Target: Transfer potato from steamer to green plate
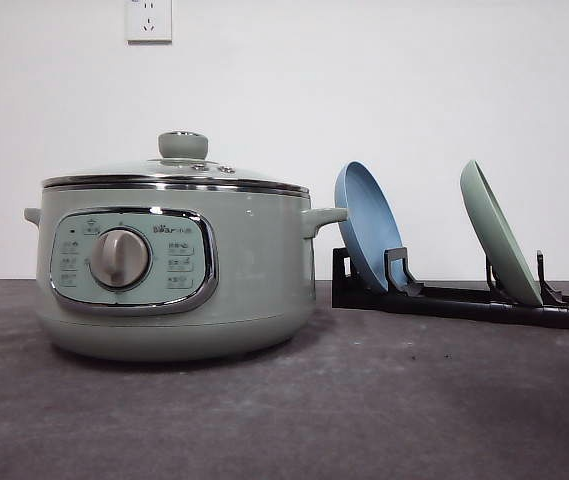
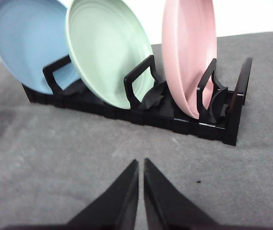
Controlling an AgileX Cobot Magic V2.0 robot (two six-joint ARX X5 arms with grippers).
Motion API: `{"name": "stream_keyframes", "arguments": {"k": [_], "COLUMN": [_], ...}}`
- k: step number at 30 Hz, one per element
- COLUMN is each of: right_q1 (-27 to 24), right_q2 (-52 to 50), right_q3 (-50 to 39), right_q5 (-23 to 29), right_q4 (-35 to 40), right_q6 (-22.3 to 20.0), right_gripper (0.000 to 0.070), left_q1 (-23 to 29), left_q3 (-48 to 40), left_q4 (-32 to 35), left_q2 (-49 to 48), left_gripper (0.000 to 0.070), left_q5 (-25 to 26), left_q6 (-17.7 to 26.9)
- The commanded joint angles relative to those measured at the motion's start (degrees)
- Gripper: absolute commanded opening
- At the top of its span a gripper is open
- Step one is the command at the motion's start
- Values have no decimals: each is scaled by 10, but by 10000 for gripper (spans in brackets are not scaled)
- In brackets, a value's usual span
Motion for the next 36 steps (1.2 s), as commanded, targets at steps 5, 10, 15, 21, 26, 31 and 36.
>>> {"name": "stream_keyframes", "arguments": {"k": [5,10,15,21,26,31,36], "right_q1": [8,17,23,23,23,26,50], "right_q2": [-1,23,71,151,214,268,297], "right_q3": [71,139,211,327,413,484,520], "right_q5": [0,-5,-35,-77,-150,-208,-228], "right_q4": [5,-5,-26,-115,-175,-224,-250], "right_q6": [77,140,142,118,84,37,-8], "right_gripper": [5,5,5,5,5,5,5], "left_q1": [0,0,-1,-4,-16,-35,-60], "left_q3": [69,134,239,396,495,556,573], "left_q4": [8,44,39,-25,-61,-95,-131], "left_q2": [25,91,190,317,392,440,452], "left_gripper": [1,1,1,1,0,0,0], "left_q5": [1,1,17,74,112,180,222], "left_q6": [-49,-98,-90,-68,-64,-50,-32]}}
